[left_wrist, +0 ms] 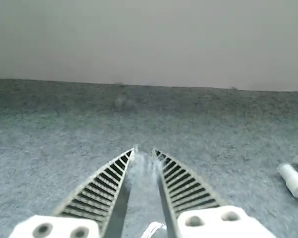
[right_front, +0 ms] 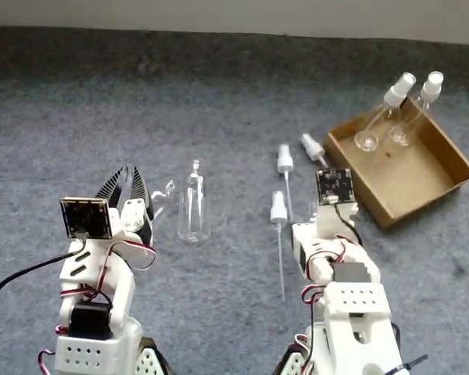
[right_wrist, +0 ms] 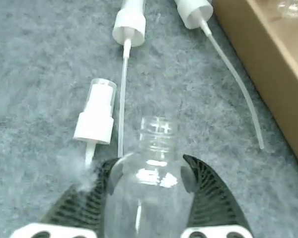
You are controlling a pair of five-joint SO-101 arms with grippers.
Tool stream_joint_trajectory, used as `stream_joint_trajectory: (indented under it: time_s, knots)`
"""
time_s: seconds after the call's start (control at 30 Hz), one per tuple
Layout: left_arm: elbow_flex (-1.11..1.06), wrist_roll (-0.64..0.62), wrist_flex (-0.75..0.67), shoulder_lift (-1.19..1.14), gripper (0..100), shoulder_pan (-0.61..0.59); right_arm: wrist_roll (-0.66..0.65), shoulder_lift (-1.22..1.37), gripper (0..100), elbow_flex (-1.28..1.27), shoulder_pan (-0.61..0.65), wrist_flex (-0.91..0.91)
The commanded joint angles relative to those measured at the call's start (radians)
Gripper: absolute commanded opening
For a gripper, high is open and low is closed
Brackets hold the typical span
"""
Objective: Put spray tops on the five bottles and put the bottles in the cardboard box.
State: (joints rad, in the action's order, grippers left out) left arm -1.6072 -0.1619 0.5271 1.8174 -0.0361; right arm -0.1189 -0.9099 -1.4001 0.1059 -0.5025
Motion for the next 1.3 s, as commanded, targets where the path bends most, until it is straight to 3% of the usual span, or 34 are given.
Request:
stream_joint_trajectory:
  time_s: [0.0,0.1,0.9,1.27]
  knots:
    - [-0.024,0.118,0.052,0.010,0,0.010,-0.002,0.101,4.9,0.025,-0.016,0.085]
    - [-0.054,0.224,0.124,0.010,0,0.013,-0.003,0.139,4.9,0.025,-0.016,0.159]
    - [-0.087,0.230,0.736,0.008,0,0.013,-0.008,0.143,4.9,0.018,-0.015,0.225]
    - [-0.087,0.232,0.766,0.007,0,-0.002,-0.008,0.143,4.9,0.018,-0.015,0.225]
